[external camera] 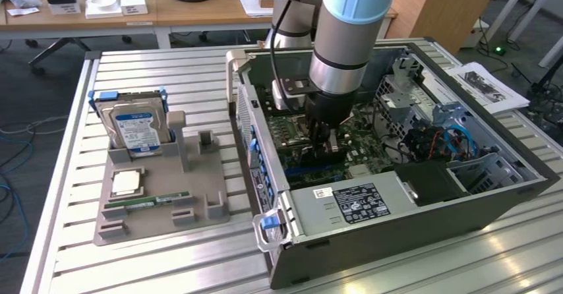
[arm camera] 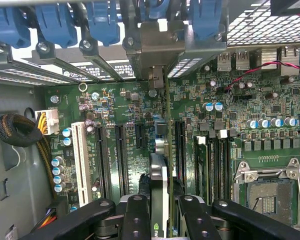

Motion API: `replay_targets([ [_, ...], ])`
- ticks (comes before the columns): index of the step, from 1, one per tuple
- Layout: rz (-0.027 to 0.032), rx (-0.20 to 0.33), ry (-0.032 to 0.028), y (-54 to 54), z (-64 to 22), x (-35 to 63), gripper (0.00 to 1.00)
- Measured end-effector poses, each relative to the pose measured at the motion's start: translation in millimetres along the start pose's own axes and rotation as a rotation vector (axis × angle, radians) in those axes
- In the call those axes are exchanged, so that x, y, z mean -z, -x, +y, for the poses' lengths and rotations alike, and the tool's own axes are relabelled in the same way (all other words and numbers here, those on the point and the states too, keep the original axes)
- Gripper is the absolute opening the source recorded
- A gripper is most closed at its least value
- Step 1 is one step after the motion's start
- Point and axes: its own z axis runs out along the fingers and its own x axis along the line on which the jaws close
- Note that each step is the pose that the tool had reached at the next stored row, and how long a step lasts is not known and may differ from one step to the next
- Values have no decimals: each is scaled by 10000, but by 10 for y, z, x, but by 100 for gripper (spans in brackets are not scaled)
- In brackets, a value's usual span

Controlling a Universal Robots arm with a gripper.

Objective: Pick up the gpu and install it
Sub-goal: 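Insert the gpu into the slot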

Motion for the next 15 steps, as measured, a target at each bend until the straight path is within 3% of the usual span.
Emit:
replay_targets([
  [4, -17, -5, -7, 2, 2, -8, 27],
  [7, -1, 0, -1, 0, 0, -1, 40],
  [15, 0, 0, 0, 1, -1, 41, 40],
])
